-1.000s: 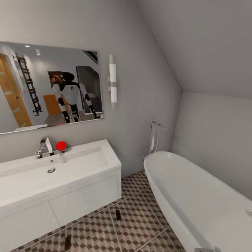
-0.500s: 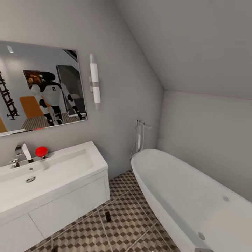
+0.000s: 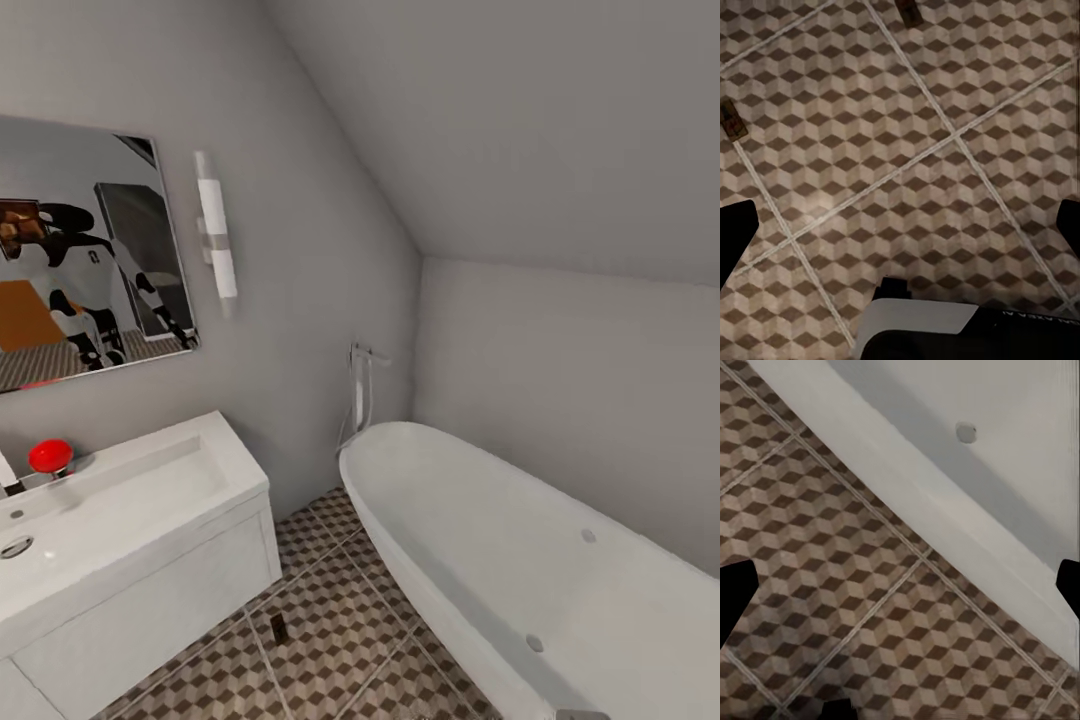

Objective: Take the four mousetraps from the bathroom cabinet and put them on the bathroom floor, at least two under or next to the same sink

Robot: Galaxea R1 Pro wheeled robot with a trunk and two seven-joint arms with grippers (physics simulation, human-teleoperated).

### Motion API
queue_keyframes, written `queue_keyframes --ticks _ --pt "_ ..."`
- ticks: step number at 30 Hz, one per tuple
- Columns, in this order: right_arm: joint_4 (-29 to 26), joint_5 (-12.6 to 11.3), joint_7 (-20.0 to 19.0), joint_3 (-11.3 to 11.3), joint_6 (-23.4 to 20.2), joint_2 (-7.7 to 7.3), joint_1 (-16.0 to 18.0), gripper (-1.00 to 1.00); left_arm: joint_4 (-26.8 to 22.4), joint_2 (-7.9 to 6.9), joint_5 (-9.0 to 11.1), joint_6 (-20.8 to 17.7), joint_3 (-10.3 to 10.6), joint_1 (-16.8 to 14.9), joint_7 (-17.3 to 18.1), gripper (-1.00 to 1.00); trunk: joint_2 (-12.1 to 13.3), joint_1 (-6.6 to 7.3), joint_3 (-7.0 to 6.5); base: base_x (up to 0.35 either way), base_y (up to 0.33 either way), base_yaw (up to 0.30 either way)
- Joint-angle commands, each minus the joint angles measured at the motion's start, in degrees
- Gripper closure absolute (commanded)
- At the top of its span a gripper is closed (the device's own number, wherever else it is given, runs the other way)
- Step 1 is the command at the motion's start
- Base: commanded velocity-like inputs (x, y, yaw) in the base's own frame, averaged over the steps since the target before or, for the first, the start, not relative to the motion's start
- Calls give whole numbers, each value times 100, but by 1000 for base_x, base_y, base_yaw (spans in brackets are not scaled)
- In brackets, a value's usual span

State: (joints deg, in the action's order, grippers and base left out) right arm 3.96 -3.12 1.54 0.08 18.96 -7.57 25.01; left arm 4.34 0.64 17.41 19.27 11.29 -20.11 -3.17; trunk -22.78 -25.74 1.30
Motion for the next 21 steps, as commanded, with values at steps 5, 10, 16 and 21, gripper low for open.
queue_keyframes --ticks 5,10,16,21 --pt "26 -31 -5 6 40 1 13 -100 24 33 31 34 49 43 4 -100 -14 -4 13 0 0 -280" --pt "26 -31 -10 8 39 1 13 -100 24 93 34 40 49 84 16 -100 -14 -4 13 0 0 -280" --pt "26 -31 -28 5 38 1 13 -100 18 133 39 50 49 101 24 -100 -14 -4 13 0 0 -280" --pt "26 -31 -30 6 39 1 13 -100 15 208 42 54 49 103 26 -100 -14 -4 13 0 0 -280"
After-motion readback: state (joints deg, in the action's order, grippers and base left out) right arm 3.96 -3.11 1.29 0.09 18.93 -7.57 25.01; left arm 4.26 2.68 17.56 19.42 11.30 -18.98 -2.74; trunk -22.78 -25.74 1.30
